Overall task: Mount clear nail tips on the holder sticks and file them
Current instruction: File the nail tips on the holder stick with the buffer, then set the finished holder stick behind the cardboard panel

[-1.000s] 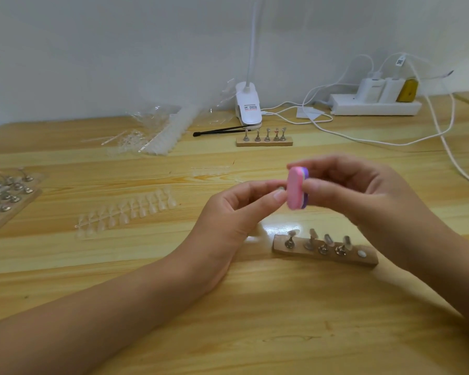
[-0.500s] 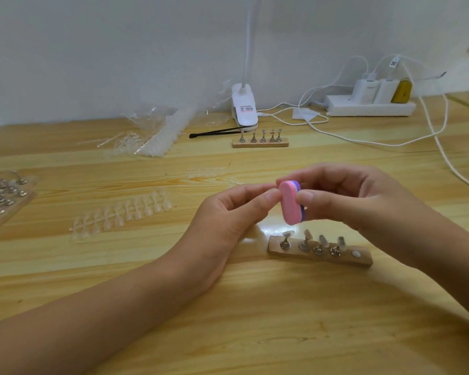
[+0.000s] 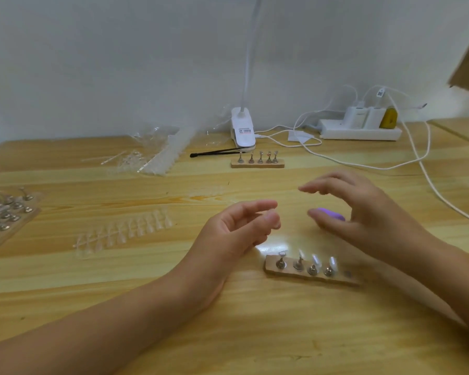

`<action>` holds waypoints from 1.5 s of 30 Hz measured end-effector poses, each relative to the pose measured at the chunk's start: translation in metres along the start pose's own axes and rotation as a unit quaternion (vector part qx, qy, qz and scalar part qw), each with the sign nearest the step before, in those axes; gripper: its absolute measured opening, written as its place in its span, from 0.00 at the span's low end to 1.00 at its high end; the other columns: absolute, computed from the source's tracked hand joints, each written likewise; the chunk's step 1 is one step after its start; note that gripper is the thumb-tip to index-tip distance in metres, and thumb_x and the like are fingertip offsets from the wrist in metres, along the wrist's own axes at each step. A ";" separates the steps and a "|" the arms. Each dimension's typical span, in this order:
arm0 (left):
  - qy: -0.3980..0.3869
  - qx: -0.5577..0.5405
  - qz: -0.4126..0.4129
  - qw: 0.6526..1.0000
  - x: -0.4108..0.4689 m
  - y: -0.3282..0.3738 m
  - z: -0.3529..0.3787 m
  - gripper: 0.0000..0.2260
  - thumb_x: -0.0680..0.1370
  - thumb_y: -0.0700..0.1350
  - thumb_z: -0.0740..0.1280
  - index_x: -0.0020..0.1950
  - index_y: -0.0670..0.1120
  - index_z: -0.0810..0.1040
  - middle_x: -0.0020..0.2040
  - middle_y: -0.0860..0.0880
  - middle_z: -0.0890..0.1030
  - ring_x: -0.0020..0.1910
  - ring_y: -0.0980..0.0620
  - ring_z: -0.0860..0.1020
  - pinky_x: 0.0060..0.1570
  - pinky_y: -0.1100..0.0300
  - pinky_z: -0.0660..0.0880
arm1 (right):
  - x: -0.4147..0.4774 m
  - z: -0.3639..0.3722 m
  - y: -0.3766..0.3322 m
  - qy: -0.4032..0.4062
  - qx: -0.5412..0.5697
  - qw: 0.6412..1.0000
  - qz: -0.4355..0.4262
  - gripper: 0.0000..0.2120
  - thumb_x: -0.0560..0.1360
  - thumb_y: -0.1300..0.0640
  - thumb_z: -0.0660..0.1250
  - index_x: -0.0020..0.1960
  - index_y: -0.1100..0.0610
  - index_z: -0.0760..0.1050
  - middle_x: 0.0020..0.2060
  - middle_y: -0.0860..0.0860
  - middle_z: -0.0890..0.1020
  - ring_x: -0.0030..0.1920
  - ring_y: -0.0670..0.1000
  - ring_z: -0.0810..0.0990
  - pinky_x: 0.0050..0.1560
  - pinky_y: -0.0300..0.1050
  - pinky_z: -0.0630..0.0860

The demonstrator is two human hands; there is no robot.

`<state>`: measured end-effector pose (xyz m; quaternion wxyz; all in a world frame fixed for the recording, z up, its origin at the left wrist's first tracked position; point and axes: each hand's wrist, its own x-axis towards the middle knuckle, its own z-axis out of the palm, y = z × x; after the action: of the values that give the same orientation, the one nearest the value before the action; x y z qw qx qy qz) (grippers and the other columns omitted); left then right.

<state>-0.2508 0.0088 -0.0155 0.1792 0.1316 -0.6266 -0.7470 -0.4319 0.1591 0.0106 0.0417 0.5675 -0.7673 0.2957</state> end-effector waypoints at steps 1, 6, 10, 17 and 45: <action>-0.004 0.004 0.000 1.000 -0.001 0.001 0.001 0.17 0.69 0.56 0.75 0.57 0.56 0.83 0.47 0.53 0.85 0.47 0.60 0.80 0.52 0.62 0.75 | -0.001 -0.001 -0.009 0.003 0.041 0.999 -0.034 0.16 0.73 0.48 0.70 0.61 0.46 0.78 0.53 0.40 0.77 0.57 0.45 0.76 0.57 0.41 0.72; -0.038 0.029 0.007 0.999 -0.005 0.004 0.006 0.19 0.70 0.55 0.74 0.60 0.56 0.81 0.46 0.49 0.85 0.48 0.57 0.83 0.50 0.67 0.75 | -0.009 0.014 -0.044 -0.021 0.091 0.990 -0.101 0.09 0.73 0.48 0.71 0.49 0.51 0.81 0.48 0.42 0.78 0.54 0.46 0.78 0.54 0.45 0.76; -0.047 0.046 0.009 0.998 -0.007 0.005 0.006 0.18 0.72 0.54 0.73 0.61 0.55 0.79 0.45 0.50 0.85 0.49 0.56 0.83 0.49 0.69 0.74 | -0.011 0.007 -0.050 -0.050 0.104 0.991 -0.069 0.06 0.72 0.50 0.72 0.48 0.50 0.81 0.47 0.41 0.79 0.56 0.48 0.78 0.55 0.48 0.75; -0.049 0.063 0.028 0.996 -0.009 0.003 0.009 0.20 0.66 0.60 0.74 0.57 0.61 0.79 0.43 0.52 0.84 0.45 0.57 0.82 0.46 0.68 0.76 | -0.009 -0.010 -0.059 -0.074 0.117 0.989 -0.047 0.04 0.71 0.46 0.70 0.44 0.44 0.79 0.49 0.40 0.79 0.57 0.48 0.77 0.56 0.38 0.73; 0.013 0.013 0.002 1.000 0.000 -0.002 0.009 0.13 0.67 0.57 0.71 0.49 0.56 0.85 0.37 0.53 0.82 0.40 0.59 0.79 0.52 0.58 0.75 | -0.083 -0.046 0.002 -0.068 0.037 0.992 0.102 0.08 0.69 0.53 0.77 0.44 0.46 0.79 0.40 0.42 0.81 0.43 0.46 0.78 0.43 0.33 0.73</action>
<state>-0.2546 0.0177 -0.0157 0.1868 0.1423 -0.6343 -0.7365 -0.4165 0.2533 0.0146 -0.0625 0.5059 -0.8109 0.2873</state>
